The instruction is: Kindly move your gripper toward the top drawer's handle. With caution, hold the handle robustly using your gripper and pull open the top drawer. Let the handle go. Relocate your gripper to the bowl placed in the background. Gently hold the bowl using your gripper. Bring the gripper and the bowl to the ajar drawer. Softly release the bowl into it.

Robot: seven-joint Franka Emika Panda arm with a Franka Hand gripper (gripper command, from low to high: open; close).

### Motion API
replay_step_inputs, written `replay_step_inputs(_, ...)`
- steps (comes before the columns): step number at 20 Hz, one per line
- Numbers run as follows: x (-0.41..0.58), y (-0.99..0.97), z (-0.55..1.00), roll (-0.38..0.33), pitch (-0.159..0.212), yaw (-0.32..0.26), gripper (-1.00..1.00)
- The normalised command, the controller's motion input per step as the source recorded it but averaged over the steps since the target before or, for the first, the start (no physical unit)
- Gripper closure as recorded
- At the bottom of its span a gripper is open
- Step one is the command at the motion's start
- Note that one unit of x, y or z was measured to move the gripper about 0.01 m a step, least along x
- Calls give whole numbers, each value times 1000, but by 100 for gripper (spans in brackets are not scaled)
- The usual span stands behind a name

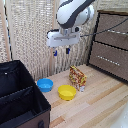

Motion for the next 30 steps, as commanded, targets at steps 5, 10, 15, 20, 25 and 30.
replay_step_inputs(5, -105, -75, 84, -141, -122, 243, -100)
replay_step_inputs(10, -130, -149, 116, -167, -152, 243, -100)
replay_step_inputs(15, -110, -142, 89, -189, -136, 237, -100)
replay_step_inputs(20, -27, -101, 26, -270, -61, 210, -100)
replay_step_inputs(25, -5, -68, 0, -337, -13, 187, -100)
replay_step_inputs(30, 0, -46, -23, -375, 0, 169, -100)
